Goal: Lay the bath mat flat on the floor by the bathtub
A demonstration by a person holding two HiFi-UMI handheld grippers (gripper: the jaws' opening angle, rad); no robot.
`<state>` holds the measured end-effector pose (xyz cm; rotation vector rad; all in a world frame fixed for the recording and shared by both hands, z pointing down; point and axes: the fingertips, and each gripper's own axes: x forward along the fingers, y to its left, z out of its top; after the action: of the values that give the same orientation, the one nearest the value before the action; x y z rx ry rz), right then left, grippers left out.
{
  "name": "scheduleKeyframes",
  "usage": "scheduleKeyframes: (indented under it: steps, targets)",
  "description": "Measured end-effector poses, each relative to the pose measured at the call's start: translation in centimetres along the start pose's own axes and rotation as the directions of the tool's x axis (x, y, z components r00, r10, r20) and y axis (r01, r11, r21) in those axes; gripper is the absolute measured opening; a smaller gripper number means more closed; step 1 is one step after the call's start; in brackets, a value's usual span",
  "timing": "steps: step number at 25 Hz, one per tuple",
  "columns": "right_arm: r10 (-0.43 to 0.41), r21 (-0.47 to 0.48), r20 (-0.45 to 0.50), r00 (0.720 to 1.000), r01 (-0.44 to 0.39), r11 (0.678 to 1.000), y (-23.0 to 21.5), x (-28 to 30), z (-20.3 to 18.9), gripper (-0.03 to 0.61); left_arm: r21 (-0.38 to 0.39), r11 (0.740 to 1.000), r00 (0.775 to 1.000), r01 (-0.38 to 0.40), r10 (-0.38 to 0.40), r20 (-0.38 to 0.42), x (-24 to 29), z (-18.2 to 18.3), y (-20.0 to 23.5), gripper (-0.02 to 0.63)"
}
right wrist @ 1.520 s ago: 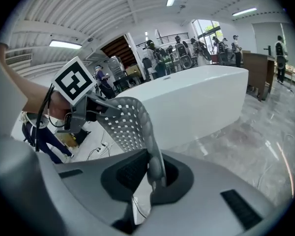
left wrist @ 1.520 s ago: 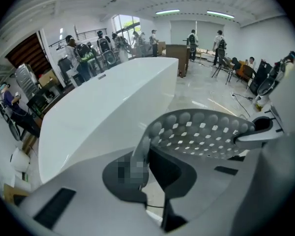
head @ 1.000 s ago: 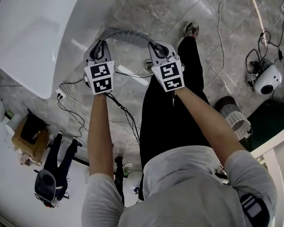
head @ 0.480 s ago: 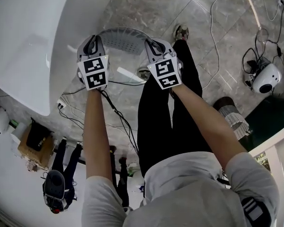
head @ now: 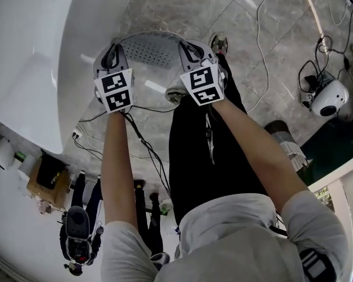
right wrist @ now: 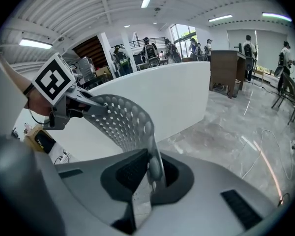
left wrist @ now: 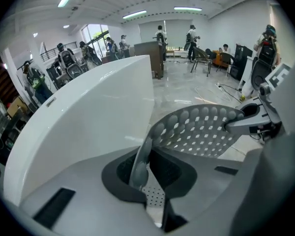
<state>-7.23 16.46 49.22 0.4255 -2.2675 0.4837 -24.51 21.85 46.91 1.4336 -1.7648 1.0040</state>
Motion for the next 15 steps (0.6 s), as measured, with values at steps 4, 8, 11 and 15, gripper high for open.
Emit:
scheduleKeyframes:
  steps: [4, 8, 11, 15]
  targets:
    - [-0.007, -0.010, 0.008, 1.000, 0.008, 1.000, -1.9, 0.5, 0.7, 0.023, -0.015, 1.000, 1.000, -0.010, 0.010, 0.003, 1.5, 1.8, -0.2, 0.029]
    - [-0.018, -0.007, 0.006, 1.000, 0.018, 1.000, -3.8, 1.1, 1.0, 0.023, 0.016, 1.000, 1.000, 0.003, -0.003, -0.001, 2.8, 3.1, -1.0, 0.029]
    - [-0.020, -0.008, 0.011, 1.000, 0.020, 1.000, -5.3, 1.3, 1.4, 0.023, 0.042, 0.999, 1.000, 0.016, -0.016, -0.009, 3.6, 3.8, -1.5, 0.029]
    - [-0.018, 0.001, -0.009, 1.000, 0.018, 1.000, -6.9, 1.9, 1.4, 0.023, 0.039, 0.999, 0.999, 0.035, -0.034, -0.039, 4.8, 3.9, -2.0, 0.031]
